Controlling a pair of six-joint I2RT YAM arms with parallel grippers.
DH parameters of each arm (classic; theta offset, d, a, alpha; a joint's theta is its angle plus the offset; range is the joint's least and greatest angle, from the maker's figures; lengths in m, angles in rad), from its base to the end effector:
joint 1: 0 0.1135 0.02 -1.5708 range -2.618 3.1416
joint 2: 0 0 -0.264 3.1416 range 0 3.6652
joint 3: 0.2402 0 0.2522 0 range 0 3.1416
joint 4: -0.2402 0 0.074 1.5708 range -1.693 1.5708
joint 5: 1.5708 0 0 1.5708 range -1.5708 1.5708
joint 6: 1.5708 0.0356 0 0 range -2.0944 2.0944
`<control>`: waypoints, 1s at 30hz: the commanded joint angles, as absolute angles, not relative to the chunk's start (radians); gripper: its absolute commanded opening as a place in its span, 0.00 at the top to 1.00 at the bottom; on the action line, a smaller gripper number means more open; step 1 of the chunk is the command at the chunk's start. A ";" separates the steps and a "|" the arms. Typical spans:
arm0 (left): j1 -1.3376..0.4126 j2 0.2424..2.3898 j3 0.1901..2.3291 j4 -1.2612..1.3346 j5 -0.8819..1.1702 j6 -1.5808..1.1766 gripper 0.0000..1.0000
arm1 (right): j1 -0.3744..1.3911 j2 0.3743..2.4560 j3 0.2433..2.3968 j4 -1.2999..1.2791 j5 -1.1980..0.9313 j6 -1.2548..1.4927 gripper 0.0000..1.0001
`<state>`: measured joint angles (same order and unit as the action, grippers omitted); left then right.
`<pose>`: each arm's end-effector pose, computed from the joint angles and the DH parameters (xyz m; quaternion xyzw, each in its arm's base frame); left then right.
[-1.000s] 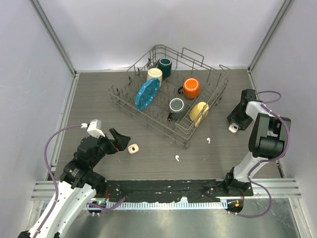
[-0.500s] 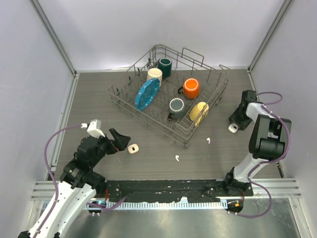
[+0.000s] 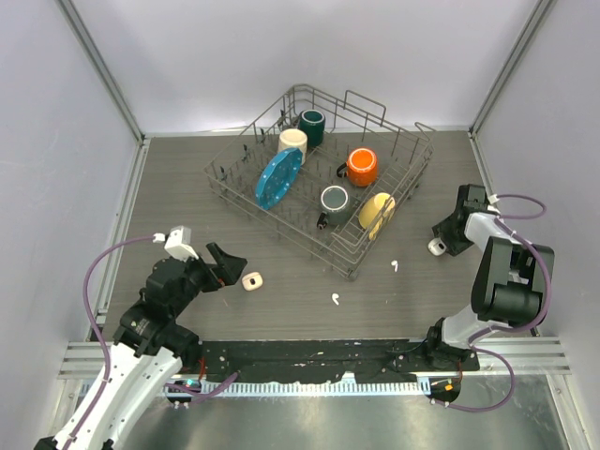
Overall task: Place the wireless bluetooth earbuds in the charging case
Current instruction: Pick up the charging case at the center of the board.
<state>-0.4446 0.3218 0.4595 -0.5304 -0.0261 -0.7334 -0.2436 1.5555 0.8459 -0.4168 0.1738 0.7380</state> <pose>0.0954 -0.0444 0.2481 -0.1268 0.8217 -0.2996 0.4679 0.2778 -0.0754 0.1649 0.4749 0.8480 -0.0284 0.2336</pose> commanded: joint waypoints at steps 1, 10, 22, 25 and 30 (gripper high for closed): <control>-0.442 0.315 0.476 -0.512 -0.066 -0.744 0.00 | -0.242 1.529 0.821 -0.413 0.186 0.790 0.53; -0.442 0.184 0.437 -0.482 -0.161 -0.876 0.00 | -0.241 1.554 0.793 -0.344 0.130 0.762 0.48; -0.442 0.232 0.497 -0.528 -0.216 -0.945 0.00 | -0.238 1.595 0.796 -0.299 0.074 0.729 0.45; -0.442 0.248 0.514 -0.545 -0.219 -0.908 0.00 | -0.236 1.600 0.802 -0.304 0.071 0.721 0.44; -0.442 0.284 0.549 -0.555 -0.189 -0.813 0.00 | -0.236 1.586 0.807 -0.324 0.089 0.707 0.41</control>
<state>-0.4446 0.2535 0.4877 -0.5495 -0.1905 -0.9051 -0.2432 1.5578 0.8127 -0.2951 0.0952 0.7292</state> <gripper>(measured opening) 0.996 0.576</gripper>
